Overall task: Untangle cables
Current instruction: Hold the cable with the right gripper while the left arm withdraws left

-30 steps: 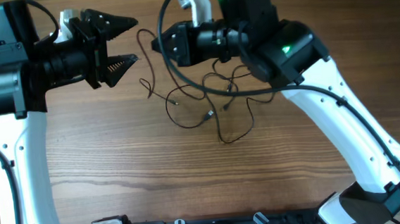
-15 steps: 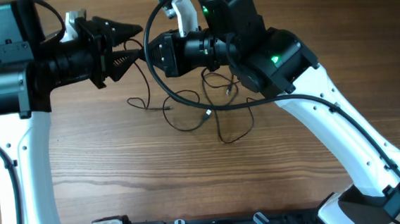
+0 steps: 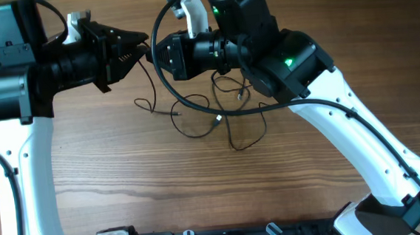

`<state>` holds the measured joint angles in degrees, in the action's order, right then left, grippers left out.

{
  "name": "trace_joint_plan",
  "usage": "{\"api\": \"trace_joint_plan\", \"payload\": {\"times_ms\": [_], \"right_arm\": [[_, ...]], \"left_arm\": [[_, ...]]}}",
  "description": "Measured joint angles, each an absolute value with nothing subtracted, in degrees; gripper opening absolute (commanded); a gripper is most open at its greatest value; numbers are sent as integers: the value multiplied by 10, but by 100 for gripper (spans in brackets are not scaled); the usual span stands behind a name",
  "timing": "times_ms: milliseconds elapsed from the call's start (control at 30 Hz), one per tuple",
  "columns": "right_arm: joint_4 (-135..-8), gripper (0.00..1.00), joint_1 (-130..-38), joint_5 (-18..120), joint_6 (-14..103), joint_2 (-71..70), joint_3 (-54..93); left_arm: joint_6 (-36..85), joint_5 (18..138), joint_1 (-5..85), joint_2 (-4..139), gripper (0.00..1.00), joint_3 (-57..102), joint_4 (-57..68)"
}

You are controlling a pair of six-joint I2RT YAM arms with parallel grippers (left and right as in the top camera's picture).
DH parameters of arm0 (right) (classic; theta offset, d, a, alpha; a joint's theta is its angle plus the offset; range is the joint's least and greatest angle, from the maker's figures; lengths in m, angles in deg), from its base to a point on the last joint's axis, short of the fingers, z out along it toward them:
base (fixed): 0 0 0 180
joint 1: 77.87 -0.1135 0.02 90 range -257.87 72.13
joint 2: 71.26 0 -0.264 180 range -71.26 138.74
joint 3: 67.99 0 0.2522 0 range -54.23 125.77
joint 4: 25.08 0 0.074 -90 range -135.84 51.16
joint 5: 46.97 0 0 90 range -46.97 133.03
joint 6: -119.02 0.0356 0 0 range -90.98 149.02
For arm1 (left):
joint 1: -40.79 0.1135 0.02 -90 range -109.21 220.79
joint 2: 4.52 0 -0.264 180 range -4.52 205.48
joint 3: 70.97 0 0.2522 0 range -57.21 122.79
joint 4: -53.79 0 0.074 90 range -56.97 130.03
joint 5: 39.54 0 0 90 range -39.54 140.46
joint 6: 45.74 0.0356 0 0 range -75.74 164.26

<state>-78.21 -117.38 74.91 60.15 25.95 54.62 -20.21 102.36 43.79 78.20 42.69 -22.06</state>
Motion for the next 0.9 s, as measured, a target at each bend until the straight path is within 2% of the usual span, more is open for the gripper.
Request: {"api": "trace_joint_plan", "payload": {"times_ms": [333, 433, 533, 567, 633, 667, 733, 900], "right_arm": [[-774, 4, -1174, 750, 602, 259, 546], [-775, 8, -1174, 751, 602, 259, 546], [-774, 30, -1174, 751, 602, 259, 546], [-774, 49, -1174, 751, 596, 259, 546], [-777, 72, -1174, 752, 597, 259, 546], [-781, 79, -1174, 751, 597, 259, 546], [-791, 87, -1174, 751, 595, 259, 546], [-823, 93, -1174, 748, 593, 259, 546]], "left_arm": [[-220, 1022, 438, 782, 4, 427, -219], [-223, 1022, 438, 782, 4, 427, -218], [-223, 1022, 438, 782, 4, 427, -218], [-223, 1022, 438, 782, 4, 427, -219], [-223, 1019, 438, 782, 4, 427, -219], [-223, 1014, 438, 782, 4, 427, -219], [-223, 988, 438, 782, 4, 427, -219], [-223, 884, 438, 782, 4, 427, -219]]}}
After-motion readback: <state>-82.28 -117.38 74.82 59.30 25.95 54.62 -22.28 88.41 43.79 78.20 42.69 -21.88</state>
